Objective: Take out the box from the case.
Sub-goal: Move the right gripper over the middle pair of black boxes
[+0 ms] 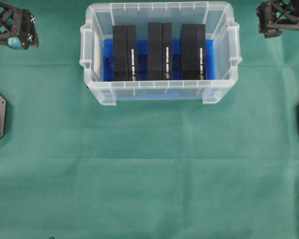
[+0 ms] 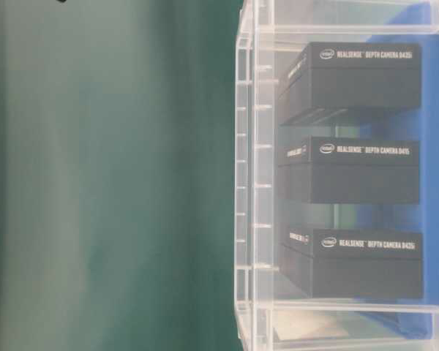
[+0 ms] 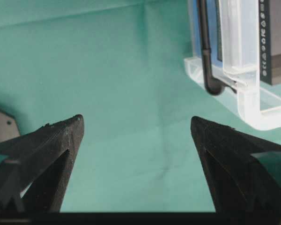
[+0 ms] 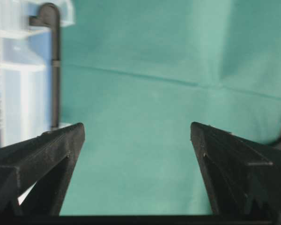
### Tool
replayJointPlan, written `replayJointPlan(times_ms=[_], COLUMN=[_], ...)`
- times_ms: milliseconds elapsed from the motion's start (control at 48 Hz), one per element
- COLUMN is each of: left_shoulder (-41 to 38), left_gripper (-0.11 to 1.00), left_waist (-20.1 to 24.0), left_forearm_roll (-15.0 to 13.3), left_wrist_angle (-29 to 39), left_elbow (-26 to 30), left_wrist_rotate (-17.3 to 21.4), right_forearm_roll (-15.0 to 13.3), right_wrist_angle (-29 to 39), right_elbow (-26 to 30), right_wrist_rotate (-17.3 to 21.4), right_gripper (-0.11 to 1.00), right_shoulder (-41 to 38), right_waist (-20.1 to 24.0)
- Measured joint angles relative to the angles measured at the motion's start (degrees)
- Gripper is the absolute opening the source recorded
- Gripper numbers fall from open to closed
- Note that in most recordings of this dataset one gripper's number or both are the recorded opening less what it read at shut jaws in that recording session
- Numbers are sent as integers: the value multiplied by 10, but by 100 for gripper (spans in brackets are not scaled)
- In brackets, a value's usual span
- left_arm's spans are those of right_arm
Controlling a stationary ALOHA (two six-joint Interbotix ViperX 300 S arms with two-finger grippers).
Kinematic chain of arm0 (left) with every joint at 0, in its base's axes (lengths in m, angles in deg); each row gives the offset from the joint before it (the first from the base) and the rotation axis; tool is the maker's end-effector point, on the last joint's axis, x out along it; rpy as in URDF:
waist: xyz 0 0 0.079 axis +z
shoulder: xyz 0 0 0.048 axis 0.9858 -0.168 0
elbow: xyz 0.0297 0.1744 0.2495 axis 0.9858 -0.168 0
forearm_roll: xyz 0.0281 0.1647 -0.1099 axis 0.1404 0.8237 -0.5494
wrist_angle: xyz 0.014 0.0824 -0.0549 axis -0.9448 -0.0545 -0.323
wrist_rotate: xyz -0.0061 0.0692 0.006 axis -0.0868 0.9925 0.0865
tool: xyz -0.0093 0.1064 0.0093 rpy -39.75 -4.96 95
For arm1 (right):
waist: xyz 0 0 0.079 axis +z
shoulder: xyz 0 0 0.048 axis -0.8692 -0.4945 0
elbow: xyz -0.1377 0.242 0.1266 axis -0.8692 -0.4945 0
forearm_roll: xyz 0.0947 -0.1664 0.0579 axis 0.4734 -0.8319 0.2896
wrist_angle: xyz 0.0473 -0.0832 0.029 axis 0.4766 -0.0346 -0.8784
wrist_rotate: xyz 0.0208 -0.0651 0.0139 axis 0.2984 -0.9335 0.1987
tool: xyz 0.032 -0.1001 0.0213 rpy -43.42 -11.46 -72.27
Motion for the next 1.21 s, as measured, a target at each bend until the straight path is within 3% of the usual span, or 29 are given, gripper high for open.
replayJointPlan(times_ms=[417,875,1208], left_shoulder=[0,0,0], left_gripper=[95,95,95], left_waist=[0,0,0], left_forearm_roll=[0,4,4], left_wrist_angle=[8,20,24], left_elbow=[1,1,1], left_wrist_rotate=[-11,-11,-10], right_forearm_roll=[7,6,3], right_wrist_angle=[-27,-28,-28], right_elbow=[38,119,192], right_wrist_rotate=[7,70,92], right_gripper=[95,95,95], right_shoulder=[-50,-136,-212], right_waist=[25,71,98])
